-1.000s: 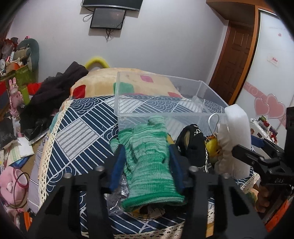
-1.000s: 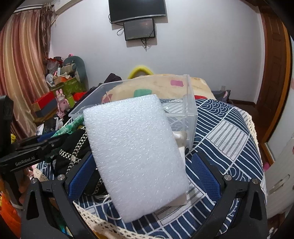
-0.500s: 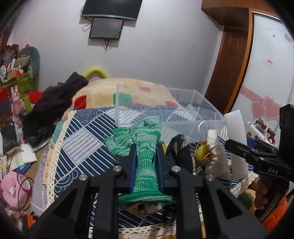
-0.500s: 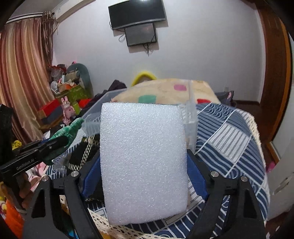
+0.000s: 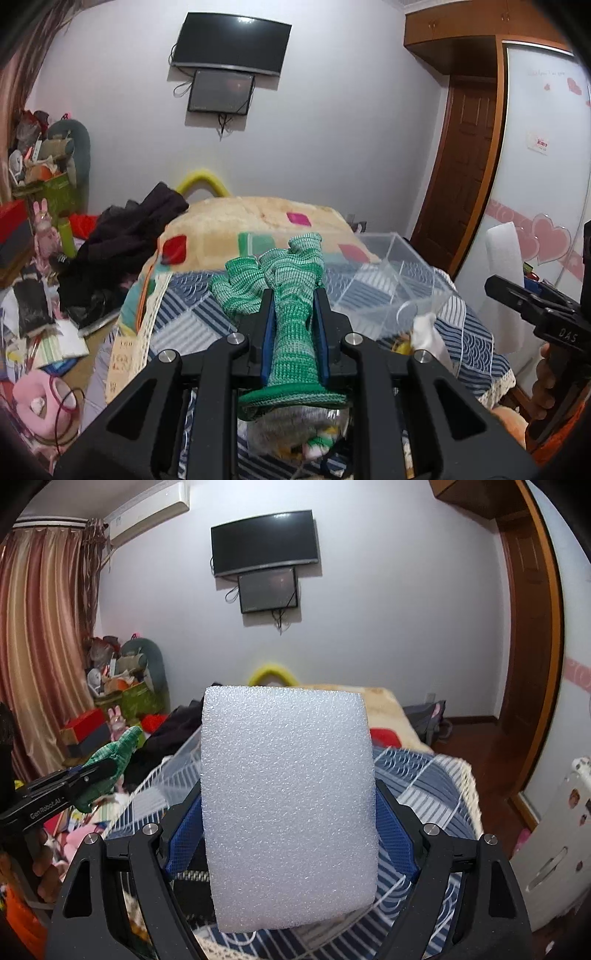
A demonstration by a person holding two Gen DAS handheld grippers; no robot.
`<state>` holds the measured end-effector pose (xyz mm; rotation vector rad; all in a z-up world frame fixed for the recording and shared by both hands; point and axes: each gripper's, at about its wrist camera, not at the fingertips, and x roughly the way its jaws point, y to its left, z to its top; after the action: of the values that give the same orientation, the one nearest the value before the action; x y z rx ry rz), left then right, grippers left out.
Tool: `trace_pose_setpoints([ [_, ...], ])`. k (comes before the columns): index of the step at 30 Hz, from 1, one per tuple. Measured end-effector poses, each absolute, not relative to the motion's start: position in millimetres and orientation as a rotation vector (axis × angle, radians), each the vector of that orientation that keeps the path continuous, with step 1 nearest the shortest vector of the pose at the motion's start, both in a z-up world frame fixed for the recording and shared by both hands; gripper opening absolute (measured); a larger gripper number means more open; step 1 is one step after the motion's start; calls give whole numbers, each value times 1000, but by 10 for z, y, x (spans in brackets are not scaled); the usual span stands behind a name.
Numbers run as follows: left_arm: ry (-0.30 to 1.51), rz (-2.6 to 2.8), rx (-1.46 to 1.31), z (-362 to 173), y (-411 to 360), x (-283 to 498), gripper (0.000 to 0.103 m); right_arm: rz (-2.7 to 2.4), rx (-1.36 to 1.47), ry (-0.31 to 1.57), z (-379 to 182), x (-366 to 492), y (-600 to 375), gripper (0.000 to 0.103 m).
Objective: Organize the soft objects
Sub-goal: 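Lower the glove into the clear box with the left gripper while the right drops the foam in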
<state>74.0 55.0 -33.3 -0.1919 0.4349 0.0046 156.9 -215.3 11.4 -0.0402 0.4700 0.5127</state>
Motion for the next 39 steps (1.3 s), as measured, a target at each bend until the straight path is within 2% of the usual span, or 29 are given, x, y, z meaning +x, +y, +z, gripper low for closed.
trace_pose_setpoints([
  [7, 408, -3, -167, -148, 540, 1035, 19, 496, -72, 402, 312, 1713, -2002, 82],
  [15, 467, -40, -163, -114, 543, 1528, 19, 494, -113, 412, 298, 1959, -1738, 82],
  [26, 614, -61, -139, -406, 472, 2156, 19, 477, -162, 565, -29, 2372, -1571, 82],
  [39, 728, -84, -136, -709, 405, 2441, 19, 503, -274, 730, -224, 2645, -1485, 83],
])
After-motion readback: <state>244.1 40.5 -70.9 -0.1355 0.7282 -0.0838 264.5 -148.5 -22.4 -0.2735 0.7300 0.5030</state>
